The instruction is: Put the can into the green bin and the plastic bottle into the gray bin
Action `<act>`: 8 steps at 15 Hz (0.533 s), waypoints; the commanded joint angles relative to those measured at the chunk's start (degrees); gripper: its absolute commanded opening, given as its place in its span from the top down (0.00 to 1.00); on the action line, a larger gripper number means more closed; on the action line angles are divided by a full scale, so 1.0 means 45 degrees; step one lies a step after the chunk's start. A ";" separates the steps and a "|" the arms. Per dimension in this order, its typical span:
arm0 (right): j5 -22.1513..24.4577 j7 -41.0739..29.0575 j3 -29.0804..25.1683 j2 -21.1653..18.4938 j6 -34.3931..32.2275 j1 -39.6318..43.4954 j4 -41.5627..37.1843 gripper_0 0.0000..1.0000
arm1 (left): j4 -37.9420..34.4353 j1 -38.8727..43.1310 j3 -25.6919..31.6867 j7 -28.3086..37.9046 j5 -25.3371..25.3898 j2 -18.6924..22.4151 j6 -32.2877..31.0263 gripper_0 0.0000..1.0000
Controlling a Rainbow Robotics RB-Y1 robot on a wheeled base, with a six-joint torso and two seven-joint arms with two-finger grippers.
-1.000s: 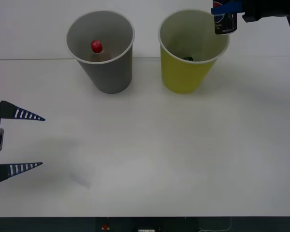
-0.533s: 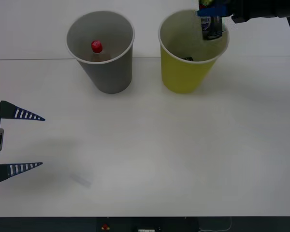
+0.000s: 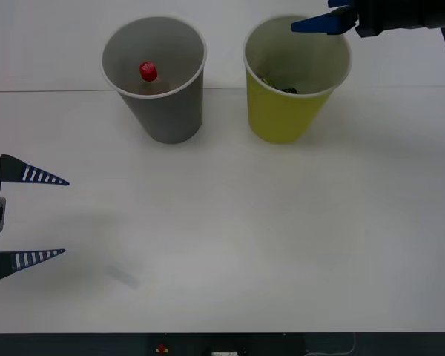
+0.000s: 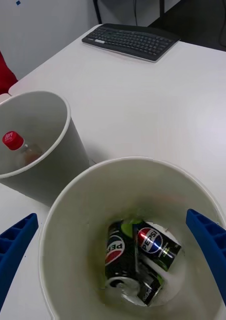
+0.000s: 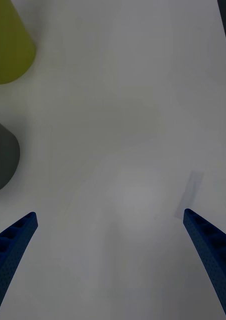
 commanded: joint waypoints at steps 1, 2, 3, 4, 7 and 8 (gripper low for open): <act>-0.0248 0.0057 -0.0417 -0.0409 0.0014 0.0741 -0.1153 0.00 | 0.0000 0.0000 0.0000 0.0000 0.0000 0.0000 0.0000 0.00; -0.0268 0.0115 -0.0671 -0.0546 0.0014 0.1131 -0.1719 0.00 | 0.0000 0.0000 0.0000 0.0000 0.0000 0.0000 0.0000 0.00; -0.0326 0.0193 -0.0925 -0.0702 0.0014 0.1581 -0.2325 0.00 | 0.0000 0.0000 0.0000 0.0000 0.0000 0.0000 0.0000 0.00; -0.0463 0.0310 -0.1199 -0.0839 -0.0006 0.2069 -0.2852 0.00 | 0.0000 0.0000 0.0000 0.0000 0.0000 0.0000 0.0000 0.00; -0.0561 0.0760 -0.2312 -0.1113 -0.0006 0.3944 -0.4610 0.00 | 0.0000 0.0000 0.0000 0.0000 0.0000 0.0000 0.0000 0.00; -0.0580 0.0916 -0.2644 -0.1191 -0.0006 0.4549 -0.5118 0.00 | 0.0000 0.0000 0.0000 0.0000 0.0000 0.0000 0.0000 0.00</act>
